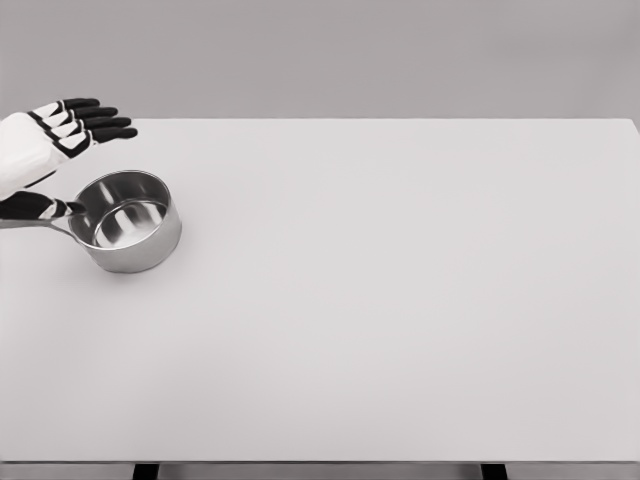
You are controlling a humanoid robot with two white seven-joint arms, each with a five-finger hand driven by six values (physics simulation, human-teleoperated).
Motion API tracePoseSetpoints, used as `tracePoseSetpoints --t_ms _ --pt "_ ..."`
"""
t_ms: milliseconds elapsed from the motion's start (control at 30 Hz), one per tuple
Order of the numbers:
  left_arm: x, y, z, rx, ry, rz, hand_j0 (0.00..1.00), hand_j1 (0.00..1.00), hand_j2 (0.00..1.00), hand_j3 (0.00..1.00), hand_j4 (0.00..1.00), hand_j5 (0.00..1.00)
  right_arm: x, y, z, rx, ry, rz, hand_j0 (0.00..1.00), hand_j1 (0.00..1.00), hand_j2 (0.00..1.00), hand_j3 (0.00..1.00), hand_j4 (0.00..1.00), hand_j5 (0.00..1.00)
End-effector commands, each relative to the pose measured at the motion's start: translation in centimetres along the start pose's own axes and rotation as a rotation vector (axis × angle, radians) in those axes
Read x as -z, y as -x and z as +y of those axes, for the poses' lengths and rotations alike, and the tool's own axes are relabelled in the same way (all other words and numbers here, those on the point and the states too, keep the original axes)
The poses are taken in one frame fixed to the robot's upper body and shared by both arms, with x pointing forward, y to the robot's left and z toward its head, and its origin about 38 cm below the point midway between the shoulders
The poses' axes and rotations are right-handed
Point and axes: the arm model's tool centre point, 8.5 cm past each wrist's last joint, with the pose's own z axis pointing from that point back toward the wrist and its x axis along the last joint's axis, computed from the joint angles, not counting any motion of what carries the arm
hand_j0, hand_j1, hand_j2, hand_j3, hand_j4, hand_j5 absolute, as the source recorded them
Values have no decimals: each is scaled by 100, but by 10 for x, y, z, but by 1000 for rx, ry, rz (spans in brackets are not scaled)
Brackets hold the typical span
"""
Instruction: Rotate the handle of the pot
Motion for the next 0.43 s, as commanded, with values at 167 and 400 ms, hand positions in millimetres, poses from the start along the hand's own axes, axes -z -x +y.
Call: tracePoseSetpoints --t_ms 167,400 --pt "-4 -7 -20 -49 35 -7 100 100 100 100 100 100 0 0 0 0 0 -1 100 100 100 100 100 100" --pt "-3 -9 -23 -54 39 -10 100 100 100 100 100 100 0 0 0 0 0 1 100 100 100 100 100 100"
